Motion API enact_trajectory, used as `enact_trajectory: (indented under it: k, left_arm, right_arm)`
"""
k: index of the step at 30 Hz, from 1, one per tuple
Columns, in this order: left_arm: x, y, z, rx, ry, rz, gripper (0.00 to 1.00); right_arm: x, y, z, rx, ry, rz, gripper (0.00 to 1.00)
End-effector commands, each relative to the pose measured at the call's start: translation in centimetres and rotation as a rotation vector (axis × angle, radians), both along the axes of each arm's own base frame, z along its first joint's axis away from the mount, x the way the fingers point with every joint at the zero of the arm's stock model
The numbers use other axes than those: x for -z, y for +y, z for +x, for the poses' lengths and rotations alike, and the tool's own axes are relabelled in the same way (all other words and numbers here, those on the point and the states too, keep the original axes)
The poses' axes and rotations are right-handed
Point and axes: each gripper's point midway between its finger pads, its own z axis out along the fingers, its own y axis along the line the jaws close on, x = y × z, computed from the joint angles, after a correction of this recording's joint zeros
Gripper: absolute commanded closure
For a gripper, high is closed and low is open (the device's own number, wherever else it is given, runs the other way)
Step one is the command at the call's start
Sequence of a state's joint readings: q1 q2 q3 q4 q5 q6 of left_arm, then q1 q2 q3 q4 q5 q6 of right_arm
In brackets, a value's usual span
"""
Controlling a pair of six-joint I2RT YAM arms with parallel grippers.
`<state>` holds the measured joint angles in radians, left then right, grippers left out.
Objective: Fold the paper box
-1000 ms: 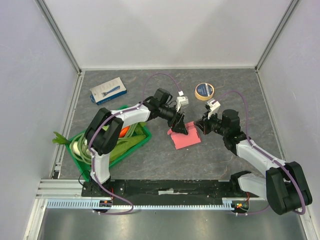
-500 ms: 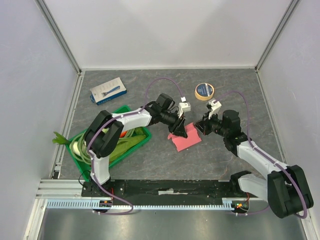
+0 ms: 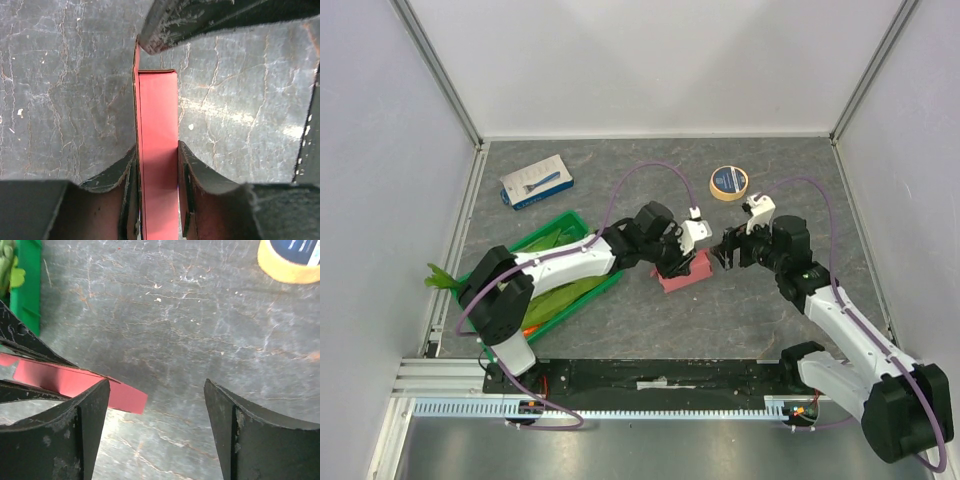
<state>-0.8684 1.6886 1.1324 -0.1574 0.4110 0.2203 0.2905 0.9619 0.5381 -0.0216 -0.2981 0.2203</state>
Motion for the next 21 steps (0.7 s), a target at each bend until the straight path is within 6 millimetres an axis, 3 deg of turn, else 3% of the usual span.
enact_trajectory:
  k: [1, 4, 6, 8, 9, 10, 14, 17, 21]
  left_arm:
    - [1.4, 1.2, 0.4, 0.040, -0.154, 0.117, 0.71]
    - [2.4, 1.5, 0.5, 0.060, -0.192, 0.121, 0.71]
    - [1.6, 1.2, 1.0, 0.059, -0.246, 0.084, 0.71]
    - [1.9, 1.6, 0.7, 0.084, -0.276, 0.076, 0.71]
    - [0.7, 1.2, 1.0, 0.085, -0.322, 0.031, 0.71]
    - [1.2, 1.7, 0.7, 0.090, -0.328, 0.036, 0.72]
    - [1.0, 2.1, 0.5, 0.113, -0.374, 0.006, 0.72]
    - [1.3, 2.0, 0.6, 0.118, -0.357, 0.020, 0.71]
    - [0.6, 1.7, 0.9, 0.114, -0.337, 0.015, 0.69]
  right_arm:
    - [-3.8, 0.0, 0.6, -0.140, -0.164, -0.163, 0.11]
    - [-3.4, 0.1, 0.6, -0.266, -0.218, -0.289, 0.06]
    - [-1.7, 1.0, 0.7, -0.376, -0.223, -0.329, 0.07]
    - [-1.8, 2.6, 0.4, -0.458, -0.294, -0.278, 0.08]
    - [-2.3, 3.2, 0.5, -0.486, -0.351, -0.265, 0.09]
    - [-2.2, 3.6, 0.5, -0.498, -0.383, -0.257, 0.10]
    - [-2.5, 5.2, -1.2, -0.577, -0.462, -0.218, 0.13]
    - [-2.0, 5.8, -2.2, -0.596, -0.454, -0.212, 0.13]
    - [-2.8, 4.9, -0.8, -0.446, -0.418, -0.191, 0.12]
